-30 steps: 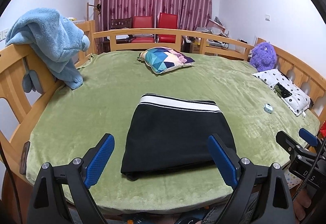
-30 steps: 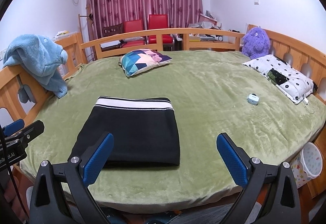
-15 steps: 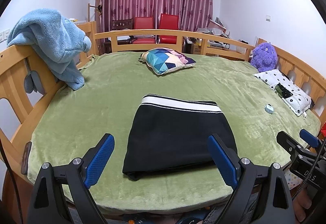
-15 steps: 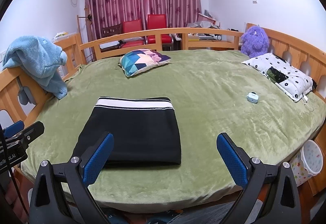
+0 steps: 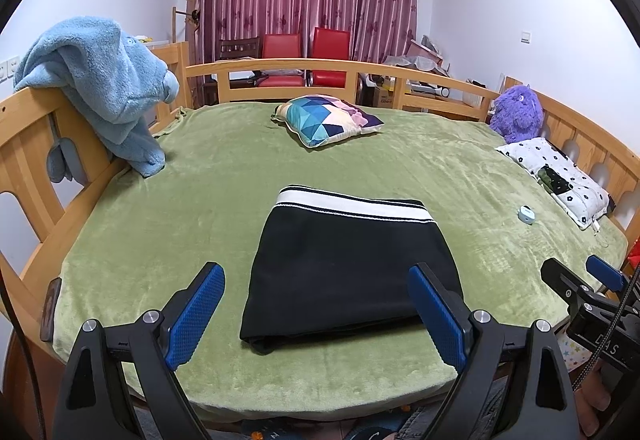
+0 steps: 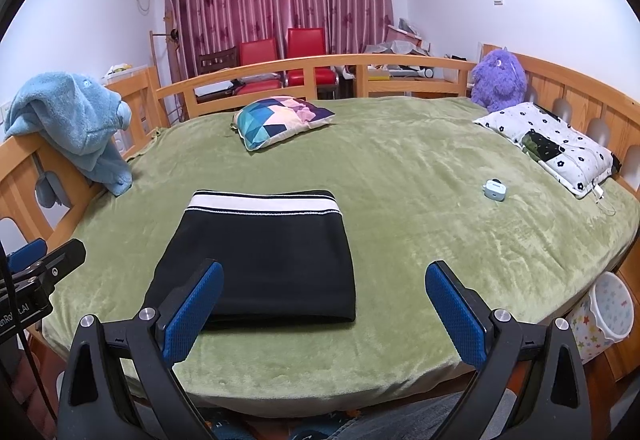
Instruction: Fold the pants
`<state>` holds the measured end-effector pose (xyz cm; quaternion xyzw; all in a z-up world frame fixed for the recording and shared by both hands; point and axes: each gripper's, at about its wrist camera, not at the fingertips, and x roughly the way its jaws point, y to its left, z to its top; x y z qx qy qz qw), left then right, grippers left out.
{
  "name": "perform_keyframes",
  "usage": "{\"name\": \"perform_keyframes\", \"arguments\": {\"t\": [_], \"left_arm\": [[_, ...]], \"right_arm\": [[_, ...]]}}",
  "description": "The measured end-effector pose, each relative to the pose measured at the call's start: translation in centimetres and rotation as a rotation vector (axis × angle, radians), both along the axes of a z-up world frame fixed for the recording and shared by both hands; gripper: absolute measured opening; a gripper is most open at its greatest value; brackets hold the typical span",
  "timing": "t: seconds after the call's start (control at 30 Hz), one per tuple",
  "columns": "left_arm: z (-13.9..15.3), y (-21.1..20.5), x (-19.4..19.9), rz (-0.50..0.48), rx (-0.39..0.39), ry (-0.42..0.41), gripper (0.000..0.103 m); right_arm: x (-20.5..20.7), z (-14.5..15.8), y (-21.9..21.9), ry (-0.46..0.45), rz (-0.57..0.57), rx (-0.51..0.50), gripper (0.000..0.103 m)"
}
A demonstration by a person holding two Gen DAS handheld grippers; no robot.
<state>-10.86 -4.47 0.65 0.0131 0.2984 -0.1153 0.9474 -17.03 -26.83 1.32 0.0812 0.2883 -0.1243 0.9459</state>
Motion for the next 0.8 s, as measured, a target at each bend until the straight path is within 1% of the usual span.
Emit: {"name": "perform_keyframes", "arguments": {"t": [0.57, 0.8], "left_arm": [[0.1, 0.1, -0.2, 0.0, -0.003, -0.005, 0.093], [0.1, 0.2, -0.2, -0.001, -0.005, -0.006, 0.093]], "right_arm": [[-0.2, 0.1, 0.6, -0.005, -0.002, -0.003, 0.1], [-0.4, 0.7, 1.6, -0.013, 0.0, -0.005, 0.1]]}}
